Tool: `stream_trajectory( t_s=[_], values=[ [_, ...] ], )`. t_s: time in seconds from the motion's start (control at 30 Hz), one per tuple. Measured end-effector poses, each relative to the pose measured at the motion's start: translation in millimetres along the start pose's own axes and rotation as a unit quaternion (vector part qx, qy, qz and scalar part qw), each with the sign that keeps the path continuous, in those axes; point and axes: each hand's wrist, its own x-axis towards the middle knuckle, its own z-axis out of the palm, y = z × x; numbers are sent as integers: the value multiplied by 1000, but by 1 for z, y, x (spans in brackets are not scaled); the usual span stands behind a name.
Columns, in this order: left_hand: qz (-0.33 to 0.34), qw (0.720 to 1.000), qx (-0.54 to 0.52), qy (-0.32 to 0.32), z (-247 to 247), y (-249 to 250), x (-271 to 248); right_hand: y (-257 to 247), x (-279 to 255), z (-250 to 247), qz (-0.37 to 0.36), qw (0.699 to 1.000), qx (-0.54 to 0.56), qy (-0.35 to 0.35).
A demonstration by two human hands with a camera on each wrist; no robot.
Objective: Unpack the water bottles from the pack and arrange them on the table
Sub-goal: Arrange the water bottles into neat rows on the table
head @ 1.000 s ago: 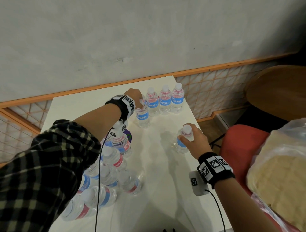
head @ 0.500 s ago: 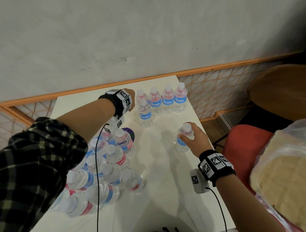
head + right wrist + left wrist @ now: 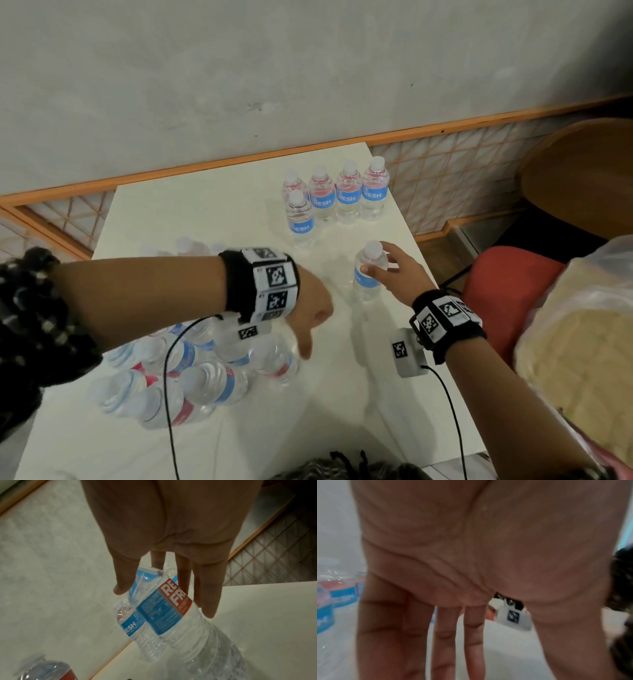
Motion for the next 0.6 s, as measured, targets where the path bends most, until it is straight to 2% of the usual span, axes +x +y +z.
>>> stream_trajectory(
  t_s=[0.1,0.2,0.3,0.4,0.5,0.57,0.6],
  values=[
    [-1,994,76,-81,21,1,0,-2,-1,2,6,1000,2,6],
    [-4,988,122,-100,34,0,7,-5,-1,3,7,1000,-6,6],
    [8,994,85,-63,26,-1,5,-7,-4,3,10,1000,-11,8],
    [4,998,-66,11,8,-14,6,-8,-9,3,3,1000,-2,-7],
    [-19,983,-162,89,-3,-23,15,-5,-13,6,28,1000,-11,1],
    [-33,967,-208,141,-8,-24,23,-2,-14,4,59,996,-56,29],
    [-37,957,-239,162,-12,-24,27,-2,-17,3,72,992,-100,20]
  ],
)
